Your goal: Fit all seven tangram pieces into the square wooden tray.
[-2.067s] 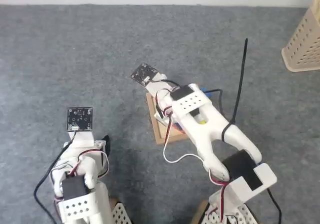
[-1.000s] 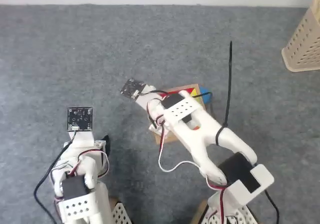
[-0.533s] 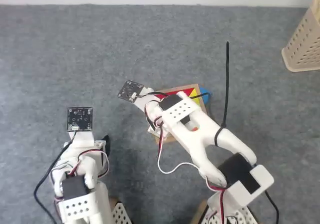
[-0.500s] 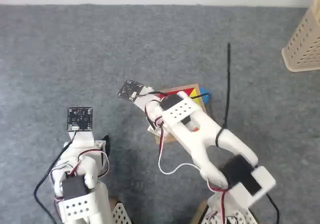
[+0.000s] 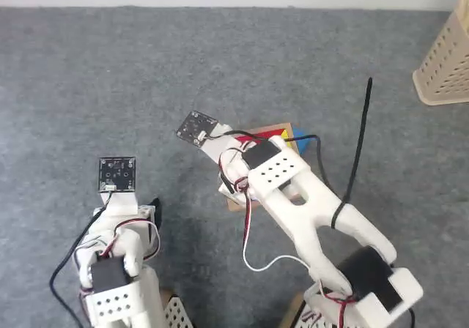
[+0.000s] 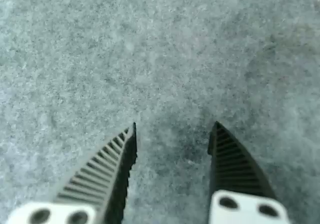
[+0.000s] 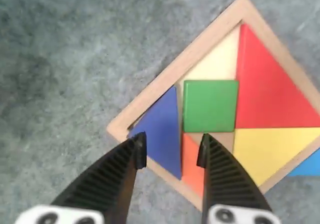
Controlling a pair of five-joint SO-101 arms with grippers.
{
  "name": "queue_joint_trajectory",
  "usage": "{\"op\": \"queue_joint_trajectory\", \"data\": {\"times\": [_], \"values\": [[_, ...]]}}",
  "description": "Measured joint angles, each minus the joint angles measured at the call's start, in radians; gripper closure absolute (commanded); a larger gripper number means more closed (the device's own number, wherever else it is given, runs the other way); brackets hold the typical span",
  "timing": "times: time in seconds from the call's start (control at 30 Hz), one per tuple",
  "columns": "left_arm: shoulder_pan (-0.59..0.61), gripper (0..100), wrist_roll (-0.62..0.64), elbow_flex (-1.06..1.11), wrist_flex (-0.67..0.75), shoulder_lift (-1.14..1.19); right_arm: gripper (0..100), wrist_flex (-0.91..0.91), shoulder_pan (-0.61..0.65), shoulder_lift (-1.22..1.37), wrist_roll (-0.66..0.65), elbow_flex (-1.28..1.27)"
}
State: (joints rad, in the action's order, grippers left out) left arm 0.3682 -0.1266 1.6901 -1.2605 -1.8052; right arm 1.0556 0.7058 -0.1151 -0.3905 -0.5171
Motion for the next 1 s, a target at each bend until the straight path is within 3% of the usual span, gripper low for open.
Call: {"op": "queue_joint_trajectory", "data": {"times": [0.07,0.53,0.77,1.0], "values": [[0.0,77,0.0,0.0,0.0,0.0,99.5,0.0,-0.002,0.018,-0.023,-0.002],[0.0,77,0.0,0.0,0.0,0.0,97.9,-0.041,-0.028,0.25,-0.069,0.064],[0.0,77,0.0,0.0,0.0,0.0,97.6,-0.041,-0.04,0.203,0.031,0.069],[0.0,77,0.0,0.0,0.0,0.0,95.6,-0.041,-0.155,0.054,0.084,0.058]]}}
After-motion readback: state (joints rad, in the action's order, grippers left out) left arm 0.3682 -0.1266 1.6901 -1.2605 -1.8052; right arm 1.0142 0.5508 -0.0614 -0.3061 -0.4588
